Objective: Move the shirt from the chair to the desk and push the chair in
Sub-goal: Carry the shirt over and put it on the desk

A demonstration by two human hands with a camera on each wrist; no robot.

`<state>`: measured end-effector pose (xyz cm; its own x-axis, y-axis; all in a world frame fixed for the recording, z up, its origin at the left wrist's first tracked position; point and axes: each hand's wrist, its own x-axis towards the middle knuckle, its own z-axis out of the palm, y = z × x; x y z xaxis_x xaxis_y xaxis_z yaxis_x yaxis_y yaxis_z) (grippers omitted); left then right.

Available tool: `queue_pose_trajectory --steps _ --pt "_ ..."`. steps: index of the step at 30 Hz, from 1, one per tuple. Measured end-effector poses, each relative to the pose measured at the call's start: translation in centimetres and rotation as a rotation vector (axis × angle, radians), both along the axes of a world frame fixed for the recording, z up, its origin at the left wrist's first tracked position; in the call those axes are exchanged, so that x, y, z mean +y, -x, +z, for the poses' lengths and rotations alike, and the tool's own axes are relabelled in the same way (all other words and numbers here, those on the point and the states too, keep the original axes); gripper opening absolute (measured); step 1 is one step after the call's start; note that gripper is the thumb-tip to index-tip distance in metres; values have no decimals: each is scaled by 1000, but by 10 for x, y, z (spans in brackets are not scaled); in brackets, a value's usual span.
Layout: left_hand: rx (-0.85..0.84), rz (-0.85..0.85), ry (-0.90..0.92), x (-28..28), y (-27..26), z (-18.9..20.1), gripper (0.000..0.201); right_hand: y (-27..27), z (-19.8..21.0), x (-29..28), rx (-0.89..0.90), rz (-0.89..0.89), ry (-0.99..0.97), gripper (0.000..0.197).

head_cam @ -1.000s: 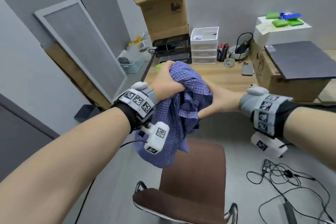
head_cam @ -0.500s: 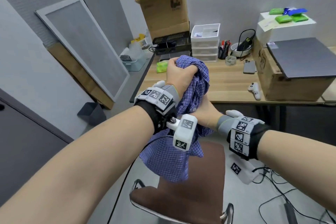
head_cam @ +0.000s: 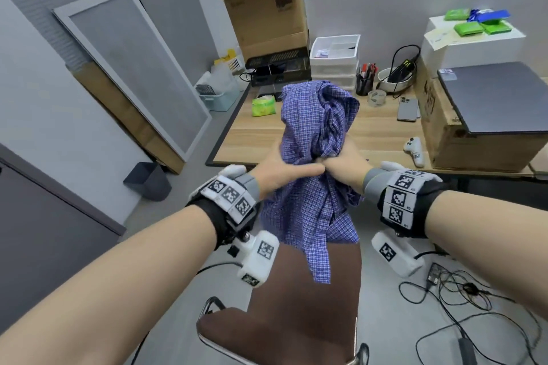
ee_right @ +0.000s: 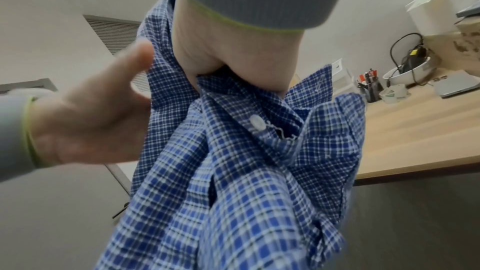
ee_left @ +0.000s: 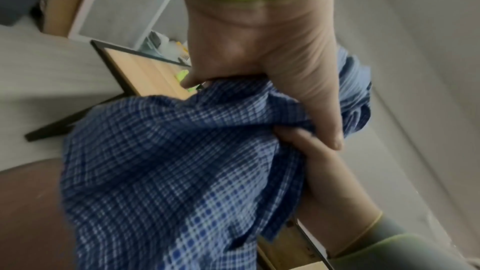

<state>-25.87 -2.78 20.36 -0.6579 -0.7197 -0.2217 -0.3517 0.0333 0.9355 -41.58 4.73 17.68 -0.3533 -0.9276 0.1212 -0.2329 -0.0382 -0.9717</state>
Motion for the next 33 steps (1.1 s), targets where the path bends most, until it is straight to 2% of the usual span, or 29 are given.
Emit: queue_pose_trajectory --steps 2,3,6,8,10,12,13,15,17,20,22,24,26,30,33 --pt "62 0 -75 -3 -1 -14 70 -9 -4 -13 -45 76 -51 42" --pt "92 41 -130 -9 -1 -20 63 -15 -6 -20 -49 118 -79 53" --pt "137 157 -264 -24 -1 -25 62 -27 -13 -29 -10 255 -205 68" --pt "165 204 -300 -43 -1 -31 53 -33 -19 -36 79 296 -218 90" --pt "222 279 -361 -62 0 -35 56 -38 -25 -47 265 252 -212 110" --pt "288 348 -440 -79 6 -41 55 -39 -37 -59 518 112 -293 128" --pt "308 384 -468 -85 11 -43 50 -39 -43 -64 552 48 -339 134" --pt "328 457 -508 -91 18 -45 42 -40 -52 -65 481 -5 -306 141" --pt "345 491 -560 -102 28 -51 46 -37 -61 -72 403 -63 -272 137" --pt "392 498 -675 -119 44 -61 62 -25 -66 -81 370 -125 -327 125" --pt "405 467 -734 -130 53 -68 69 -15 -68 -85 377 -153 -340 107" --pt "426 452 -760 -137 59 -67 62 -3 -68 -91 359 -183 -350 84" --pt "440 442 -772 -151 70 -72 55 16 -71 -102 353 -187 -386 69" --pt "365 592 -654 -188 102 -87 76 66 -74 -131 553 -210 -372 52" --pt "271 630 -517 -213 122 -96 65 111 -75 -160 764 -204 -428 49"
